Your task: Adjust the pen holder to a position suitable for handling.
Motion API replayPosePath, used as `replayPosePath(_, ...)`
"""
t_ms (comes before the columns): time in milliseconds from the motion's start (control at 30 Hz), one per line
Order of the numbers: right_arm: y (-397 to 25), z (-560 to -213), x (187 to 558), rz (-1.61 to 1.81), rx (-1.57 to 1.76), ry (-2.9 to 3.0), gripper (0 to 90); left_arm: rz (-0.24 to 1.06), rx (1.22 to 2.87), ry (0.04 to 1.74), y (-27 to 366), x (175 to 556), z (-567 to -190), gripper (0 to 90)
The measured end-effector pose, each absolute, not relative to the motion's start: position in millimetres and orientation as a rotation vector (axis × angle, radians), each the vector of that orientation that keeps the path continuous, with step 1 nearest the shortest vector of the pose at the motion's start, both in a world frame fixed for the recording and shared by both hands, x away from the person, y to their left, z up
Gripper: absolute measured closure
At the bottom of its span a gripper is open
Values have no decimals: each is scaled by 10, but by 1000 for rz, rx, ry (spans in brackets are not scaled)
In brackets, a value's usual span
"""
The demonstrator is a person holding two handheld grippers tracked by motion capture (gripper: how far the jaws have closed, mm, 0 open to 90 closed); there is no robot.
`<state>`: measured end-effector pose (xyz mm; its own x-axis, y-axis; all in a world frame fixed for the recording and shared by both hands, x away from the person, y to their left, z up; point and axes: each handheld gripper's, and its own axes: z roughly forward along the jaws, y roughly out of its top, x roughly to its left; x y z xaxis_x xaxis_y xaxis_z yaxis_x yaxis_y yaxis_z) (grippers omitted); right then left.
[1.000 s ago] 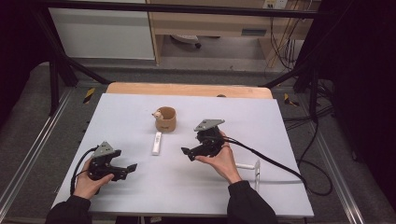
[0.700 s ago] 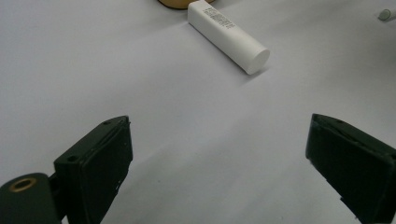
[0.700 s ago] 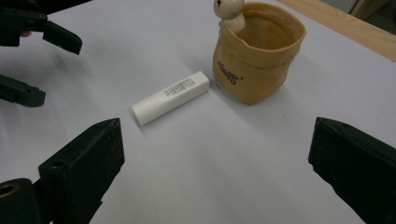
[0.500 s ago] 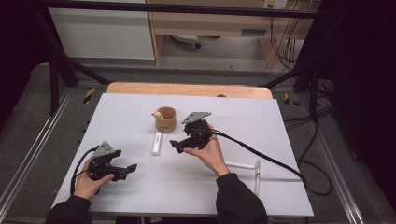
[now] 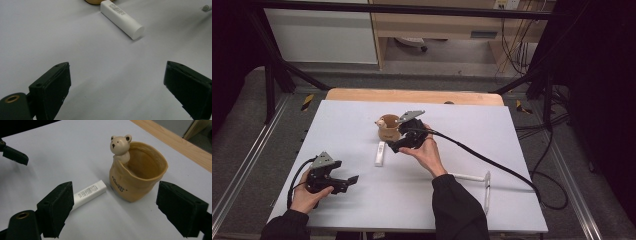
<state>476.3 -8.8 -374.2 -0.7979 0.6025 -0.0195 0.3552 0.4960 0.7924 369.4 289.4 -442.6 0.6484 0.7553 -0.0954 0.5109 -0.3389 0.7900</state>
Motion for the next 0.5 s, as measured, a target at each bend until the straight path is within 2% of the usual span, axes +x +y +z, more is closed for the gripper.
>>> replayPosePath(367, 106, -3805, 4955, 1192, 781, 2459, 231, 364, 2019, 987, 2894, 3695, -4429, 72)
replayPosePath(500, 187, -3852, 5042, 1203, 781, 2465, 315, 364, 2018, 987, 2900, 3693, -4427, 72)
